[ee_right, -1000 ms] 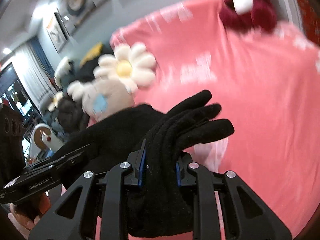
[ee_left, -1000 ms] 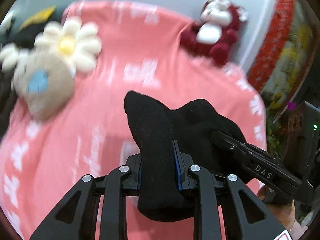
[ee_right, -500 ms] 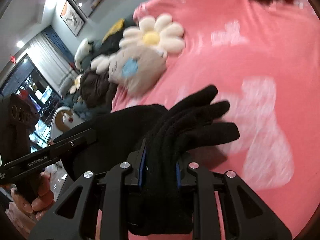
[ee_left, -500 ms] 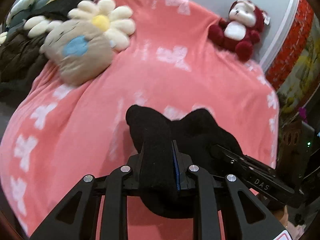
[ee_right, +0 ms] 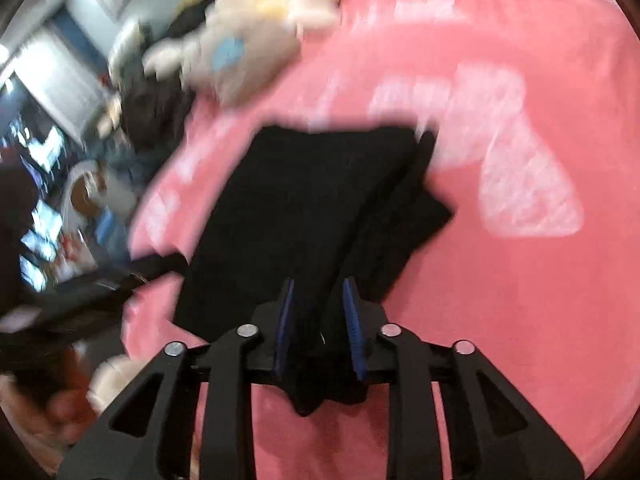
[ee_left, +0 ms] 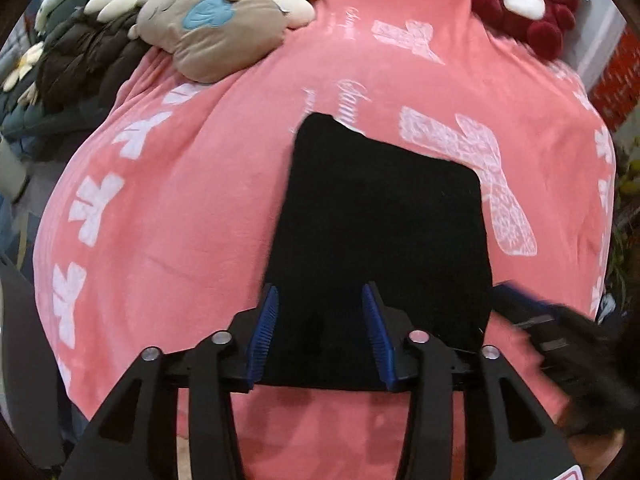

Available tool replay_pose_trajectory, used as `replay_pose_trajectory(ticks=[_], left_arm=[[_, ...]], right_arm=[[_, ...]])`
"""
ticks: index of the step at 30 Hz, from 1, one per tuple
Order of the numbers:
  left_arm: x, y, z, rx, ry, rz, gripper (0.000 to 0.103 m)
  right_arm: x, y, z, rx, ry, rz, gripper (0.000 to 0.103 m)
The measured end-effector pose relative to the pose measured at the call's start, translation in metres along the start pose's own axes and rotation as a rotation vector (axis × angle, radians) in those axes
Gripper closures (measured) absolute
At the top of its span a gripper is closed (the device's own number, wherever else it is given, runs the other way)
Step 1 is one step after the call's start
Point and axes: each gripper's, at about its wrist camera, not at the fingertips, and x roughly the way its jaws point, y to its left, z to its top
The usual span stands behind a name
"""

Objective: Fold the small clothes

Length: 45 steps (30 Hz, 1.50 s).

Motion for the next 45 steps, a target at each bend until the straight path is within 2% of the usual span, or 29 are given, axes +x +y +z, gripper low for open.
replay_pose_trajectory(ticks=[1, 2, 4, 7, 11, 12, 14, 15, 17, 20, 25, 27, 32, 36, 45], left_arm=[[0.004, -0.006, 0.000, 0.009, 0.014, -0.009, 0.060], [0.007, -0.010, -0.002, 0.014, 0.030, -0.009, 0.060], [0.011, -0.021, -0.006, 0.046, 0.052, -0.016, 0.060], [0.010, -0.030, -0.014, 0.082, 0.059, -0.015, 0.060], [0.008, -0.038, -0.027, 0.091, 0.066, -0.029, 0.060], [0.007, -0.040, -0.030, 0.097, 0.062, -0.024, 0.059], [0.004, -0.045, -0.038, 0.120, 0.038, -0.005, 0.049], [0.004, -0.048, -0.041, 0.129, 0.025, 0.005, 0.045], [0.003, -0.052, -0.048, 0.153, 0.004, 0.028, 0.045], [-0.001, -0.058, -0.057, 0.168, 0.004, 0.037, 0.038], [-0.014, -0.050, -0.071, 0.164, -0.036, 0.065, 0.022], [-0.017, -0.043, -0.076, 0.159, -0.034, 0.058, 0.022], [-0.019, -0.026, -0.096, 0.193, -0.047, 0.101, 0.022], [-0.016, -0.014, -0.112, 0.203, -0.044, 0.094, 0.022], [-0.013, 0.004, -0.122, 0.136, -0.041, 0.079, 0.021]], right_arm=[[0.017, -0.006, -0.007, 0.000, 0.049, -0.042, 0.091], [0.018, -0.006, -0.007, 0.015, 0.044, -0.034, 0.092], [-0.001, -0.006, -0.008, 0.077, 0.012, -0.010, 0.089], [-0.035, 0.001, -0.012, 0.081, -0.049, -0.035, 0.089], [-0.067, 0.000, -0.032, 0.056, -0.114, -0.174, 0.082], [-0.072, -0.001, -0.035, 0.050, -0.131, -0.219, 0.077], [-0.077, -0.006, -0.044, 0.050, -0.158, -0.280, 0.035], [-0.079, -0.008, -0.050, 0.065, -0.171, -0.306, 0.029], [-0.081, -0.010, -0.059, 0.073, -0.188, -0.314, 0.025], [-0.084, -0.005, -0.072, 0.076, -0.178, -0.360, 0.014], [-0.097, 0.009, -0.096, 0.087, -0.215, -0.403, 0.009], [-0.099, 0.015, -0.105, 0.098, -0.221, -0.420, 0.009], [-0.100, 0.027, -0.123, 0.141, -0.229, -0.424, 0.009], [-0.095, 0.035, -0.133, 0.141, -0.226, -0.438, 0.008], [-0.092, 0.047, -0.143, 0.151, -0.226, -0.449, 0.008]])
